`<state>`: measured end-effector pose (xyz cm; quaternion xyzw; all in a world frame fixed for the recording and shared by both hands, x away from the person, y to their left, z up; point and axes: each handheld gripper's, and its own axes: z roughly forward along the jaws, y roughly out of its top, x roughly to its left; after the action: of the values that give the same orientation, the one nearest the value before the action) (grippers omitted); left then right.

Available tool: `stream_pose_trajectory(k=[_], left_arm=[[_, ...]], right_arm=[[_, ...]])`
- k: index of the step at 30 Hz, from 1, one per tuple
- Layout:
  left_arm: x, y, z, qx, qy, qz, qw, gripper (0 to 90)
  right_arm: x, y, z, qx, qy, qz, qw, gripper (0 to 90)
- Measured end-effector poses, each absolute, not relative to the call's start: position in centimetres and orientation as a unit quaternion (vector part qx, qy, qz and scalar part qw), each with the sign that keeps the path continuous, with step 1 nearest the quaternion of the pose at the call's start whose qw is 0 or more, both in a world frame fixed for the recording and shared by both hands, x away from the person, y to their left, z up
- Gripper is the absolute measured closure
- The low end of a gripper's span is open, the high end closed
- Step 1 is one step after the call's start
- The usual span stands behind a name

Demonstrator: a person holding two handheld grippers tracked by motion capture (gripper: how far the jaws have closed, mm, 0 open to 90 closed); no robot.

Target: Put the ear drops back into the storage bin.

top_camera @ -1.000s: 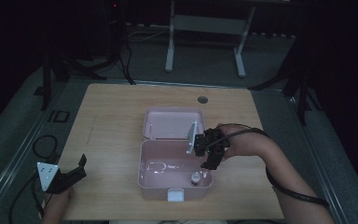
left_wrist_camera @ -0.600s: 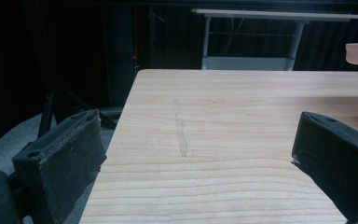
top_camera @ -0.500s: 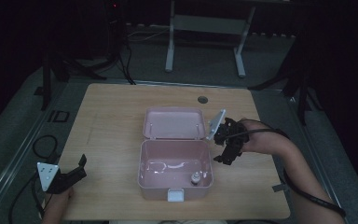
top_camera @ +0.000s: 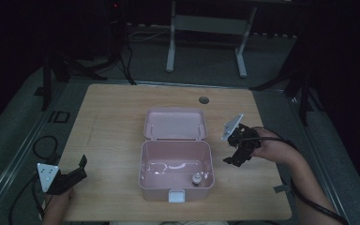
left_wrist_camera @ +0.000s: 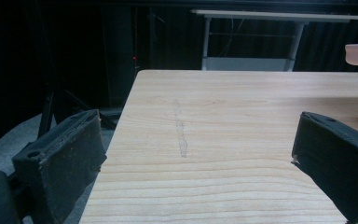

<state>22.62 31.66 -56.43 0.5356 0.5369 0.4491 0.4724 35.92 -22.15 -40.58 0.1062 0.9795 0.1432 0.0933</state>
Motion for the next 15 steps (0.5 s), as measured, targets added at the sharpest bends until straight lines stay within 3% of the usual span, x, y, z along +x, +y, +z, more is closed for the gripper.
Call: stream_pose_trajectory(k=[7, 15], left_arm=[[22.6, 31.7, -56.4, 0.536, 0.537, 0.449, 0.473, 2.4], [22.6, 31.7, -56.4, 0.536, 0.537, 0.448, 0.473, 2.4]], right_arm=[[36.5, -23.9, -43.7, 0.147, 0.970, 0.152, 0.116, 13.4], [36.6, -25.3, -47.1, 0.181, 0.966, 0.151, 0.111, 13.5]])
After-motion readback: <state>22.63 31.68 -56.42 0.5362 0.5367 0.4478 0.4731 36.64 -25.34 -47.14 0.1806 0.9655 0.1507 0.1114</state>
